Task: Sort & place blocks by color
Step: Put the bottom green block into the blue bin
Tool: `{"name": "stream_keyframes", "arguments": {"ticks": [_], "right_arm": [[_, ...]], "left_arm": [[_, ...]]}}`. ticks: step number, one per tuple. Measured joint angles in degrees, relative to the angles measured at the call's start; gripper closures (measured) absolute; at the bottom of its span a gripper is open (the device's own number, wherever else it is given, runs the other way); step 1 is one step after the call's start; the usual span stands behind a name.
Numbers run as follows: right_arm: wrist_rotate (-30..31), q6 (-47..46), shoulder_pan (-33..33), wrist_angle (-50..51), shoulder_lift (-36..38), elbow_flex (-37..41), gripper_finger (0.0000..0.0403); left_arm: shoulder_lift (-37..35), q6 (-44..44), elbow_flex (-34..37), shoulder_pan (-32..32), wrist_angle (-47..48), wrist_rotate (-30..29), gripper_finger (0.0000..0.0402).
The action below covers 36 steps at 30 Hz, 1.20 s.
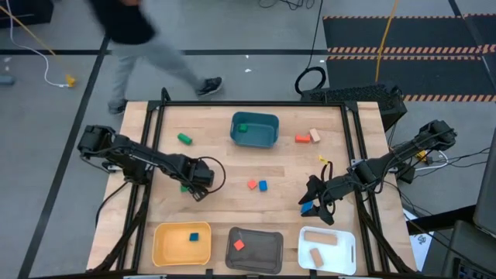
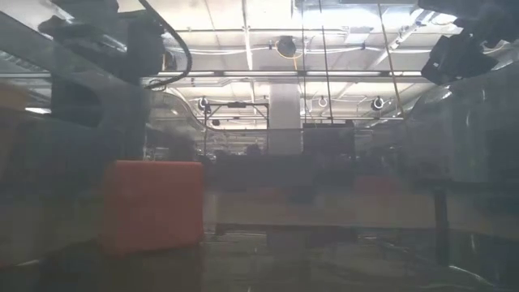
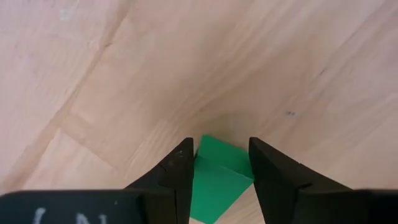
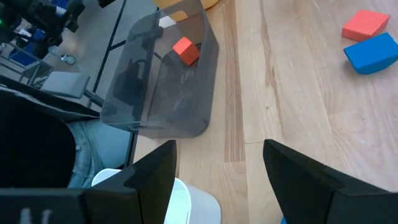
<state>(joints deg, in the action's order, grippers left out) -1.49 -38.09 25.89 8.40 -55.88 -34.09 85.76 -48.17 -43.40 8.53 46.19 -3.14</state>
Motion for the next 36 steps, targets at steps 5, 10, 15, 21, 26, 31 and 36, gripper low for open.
{"name": "stream_keyframes", "arguments": {"ticks": [5, 10, 15, 21, 26, 31, 36], "right_arm": [[1.7, 0.0, 0.0, 0.0, 0.0, 0.0, 0.017], [1.8, 0.0, 0.0, 0.0, 0.0, 0.0, 0.017], [1.9, 0.0, 0.0, -0.3, 0.0, 0.0, 0.017], [1.9, 0.0, 0.0, -0.3, 0.0, 0.0, 0.017], [1.9, -0.2, 0.0, -0.3, 0.0, 0.0, 0.017], [1.9, -0.2, 0.0, -0.3, 0.0, 0.0, 0.017], [1.9, 0.1, 0.0, -0.3, 0.0, 0.0, 0.017]], "left_arm": [[0.2, 0.7, -1.5, -1.2, -2.2, -1.8, 0.0272], [0.2, 4.7, -1.8, -2.3, -8.8, -2.3, 0.0272], [0.2, 7.6, -1.8, -3.9, -13.7, -3.5, 0.0287], [0.1, 9.9, -1.9, -5.6, -18.3, -5.0, 0.0337], [0.1, 12.1, -1.9, -6.0, -19.3, -4.6, 0.0392], [0.1, 8.9, -1.9, -6.0, -19.0, 0.8, 0.0381], [0.1, 2.3, -1.9, -5.3, -18.4, 5.0, 0.0321]]}}
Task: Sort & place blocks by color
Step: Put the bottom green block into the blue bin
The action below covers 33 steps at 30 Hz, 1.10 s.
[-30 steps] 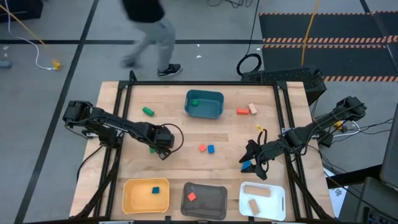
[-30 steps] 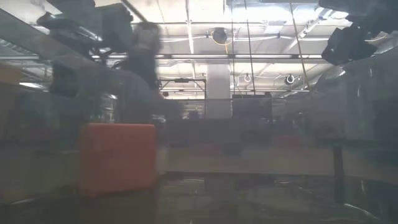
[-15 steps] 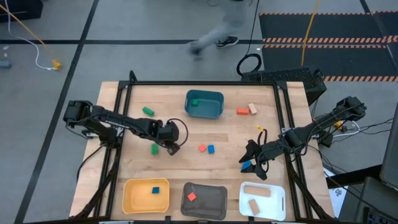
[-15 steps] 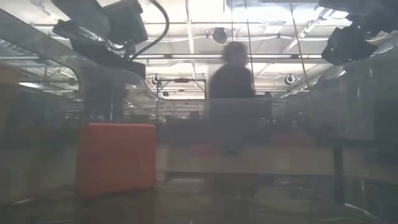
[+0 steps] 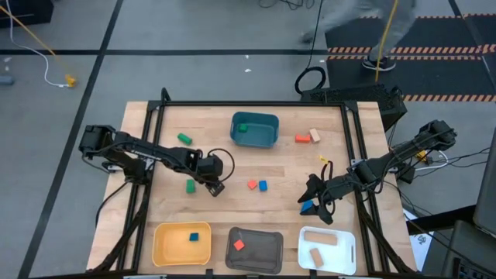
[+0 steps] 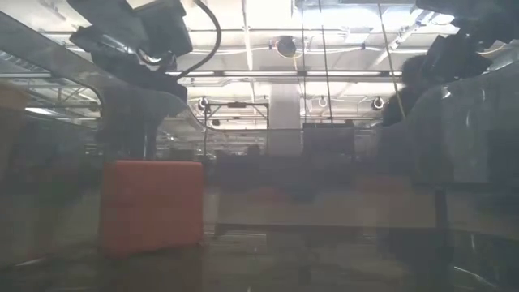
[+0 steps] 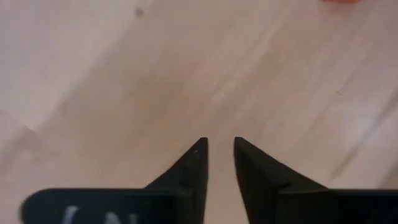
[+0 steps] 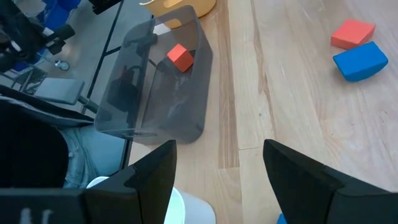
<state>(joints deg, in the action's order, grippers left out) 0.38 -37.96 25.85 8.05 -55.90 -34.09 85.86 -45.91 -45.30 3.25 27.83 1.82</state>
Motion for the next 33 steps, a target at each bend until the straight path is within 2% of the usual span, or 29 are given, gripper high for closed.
{"name": "stream_keyframes", "arguments": {"ticks": [6, 9, 15, 22, 27, 33], "right_arm": [[-0.1, 2.5, 0.0, 0.0, 0.0, 0.0, 0.017], [-0.1, 3.2, 0.0, 0.0, 0.0, 0.0, 0.017], [-0.2, 6.7, 0.0, 0.0, 0.0, 0.0, 0.017], [-0.2, 7.6, 0.0, 0.4, 0.0, 0.0, 0.017], [-0.1, 7.6, 0.0, -0.9, 0.0, 2.0, 0.017], [-0.1, 7.4, 0.0, -3.5, 0.0, 6.5, 0.017]], "left_arm": [[0.0, -4.9, 0.0, 0.3, 0.9, 9.2, 0.025], [-0.1, -10.1, 0.0, 0.8, 4.1, 9.7, 0.023], [-1.2, -15.2, -0.1, 2.0, 9.7, 5.6, 0.0222], [-4.9, -25.7, -1.4, 4.8, 24.1, 1.5, 0.0222], [-4.0, -33.8, -1.3, 9.1, 26.4, 1.5, 0.0222], [-3.7, -38.7, -1.3, 11.4, 25.1, -1.4, 0.0222]]}}
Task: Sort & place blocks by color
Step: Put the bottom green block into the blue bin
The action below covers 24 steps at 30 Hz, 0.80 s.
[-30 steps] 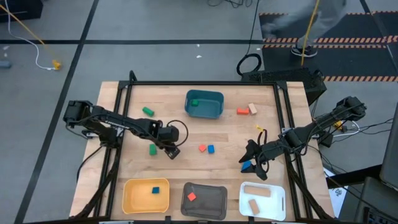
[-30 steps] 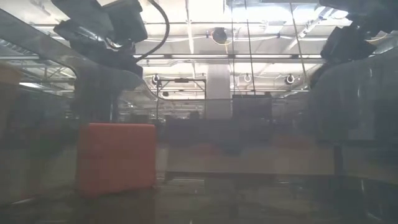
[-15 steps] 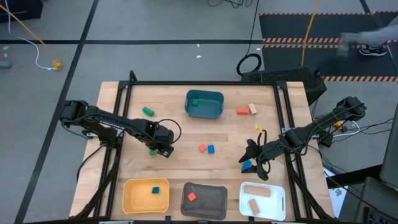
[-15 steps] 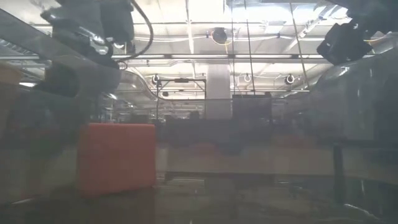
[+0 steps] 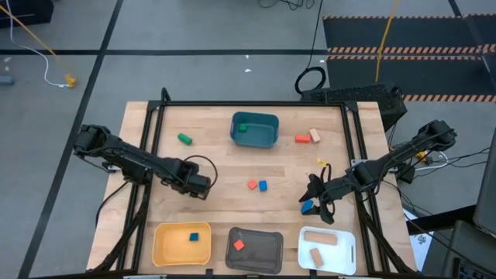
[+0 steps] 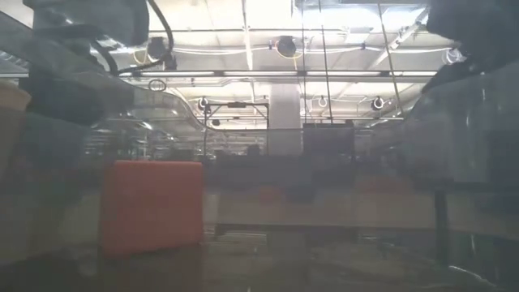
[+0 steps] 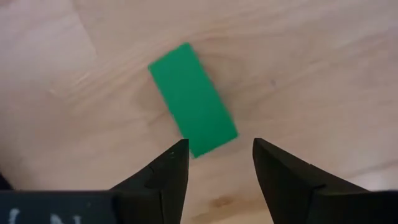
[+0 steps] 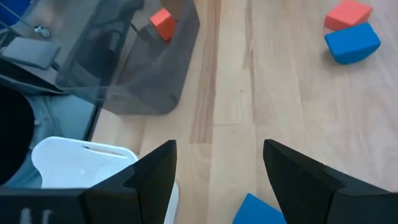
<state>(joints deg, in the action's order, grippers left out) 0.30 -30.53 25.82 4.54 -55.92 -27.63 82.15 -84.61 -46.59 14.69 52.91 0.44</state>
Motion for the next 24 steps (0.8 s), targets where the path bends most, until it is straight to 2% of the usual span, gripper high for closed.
{"name": "stream_keyframes", "arguments": {"ticks": [7, 11, 19, 24], "right_arm": [[-0.1, -1.7, 0.0, -7.0, 0.0, 4.0, 0.017], [-0.1, -1.7, 0.0, -7.3, 0.0, 4.4, 0.017], [-0.1, -1.5, 0.0, -7.4, 0.0, 4.4, 0.017], [-0.1, -1.4, 0.0, -7.4, 0.0, 4.4, 0.017]], "left_arm": [[-0.2, -4.2, 1.1, 0.3, 0.1, -3.6, 0.0222], [-0.1, -6.5, 2.2, 0.3, -0.3, -4.1, 0.0222], [-0.1, -7.5, 6.4, 0.3, -10.8, -5.6, 0.0222], [-0.1, -10.6, 9.3, 0.7, -11.3, -5.7, 0.0222]]}}
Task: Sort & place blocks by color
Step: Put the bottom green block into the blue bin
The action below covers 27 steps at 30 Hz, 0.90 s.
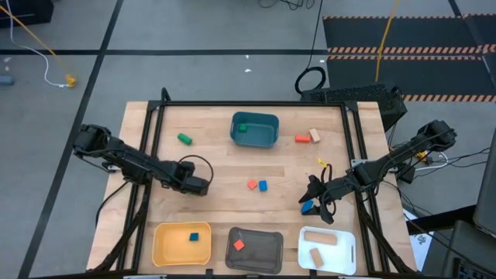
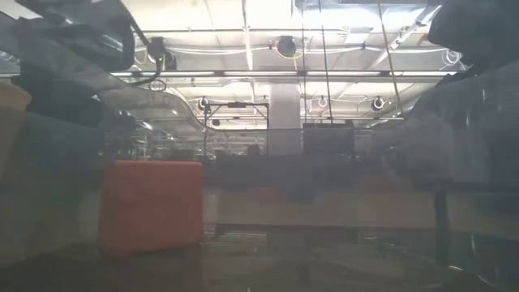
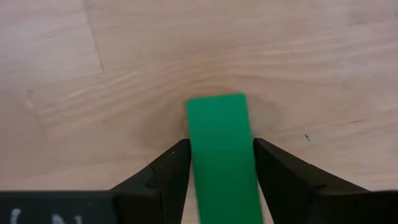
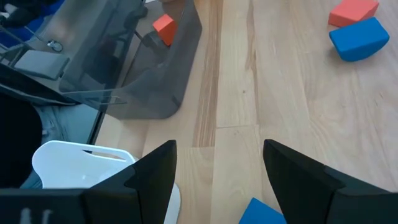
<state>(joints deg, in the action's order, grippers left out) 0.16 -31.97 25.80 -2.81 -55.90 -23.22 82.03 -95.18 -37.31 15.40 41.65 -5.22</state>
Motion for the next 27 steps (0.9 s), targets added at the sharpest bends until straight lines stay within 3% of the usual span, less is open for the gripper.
{"name": "stream_keyframes", "arguments": {"ticks": [7, 11, 21, 27], "right_arm": [[0.0, -0.1, 0.0, 0.0, 0.0, 0.0, 0.017], [0.0, -0.2, 0.0, -0.1, 0.0, 0.0, 0.017], [0.2, -0.3, 0.0, -1.4, 0.0, 0.0, 0.017], [0.2, -0.2, 0.0, -4.5, 0.0, 0.0, 0.017]], "left_arm": [[-0.1, 0.4, 1.0, 1.6, -1.7, -0.9, 0.0224], [-0.1, 1.2, 1.0, 2.0, -1.7, -0.9, 0.0255], [0.2, 9.4, -1.4, -0.2, -2.7, 0.1, 0.0267], [0.1, 20.1, -6.4, -4.1, -4.0, -3.0, 0.0267]]}}
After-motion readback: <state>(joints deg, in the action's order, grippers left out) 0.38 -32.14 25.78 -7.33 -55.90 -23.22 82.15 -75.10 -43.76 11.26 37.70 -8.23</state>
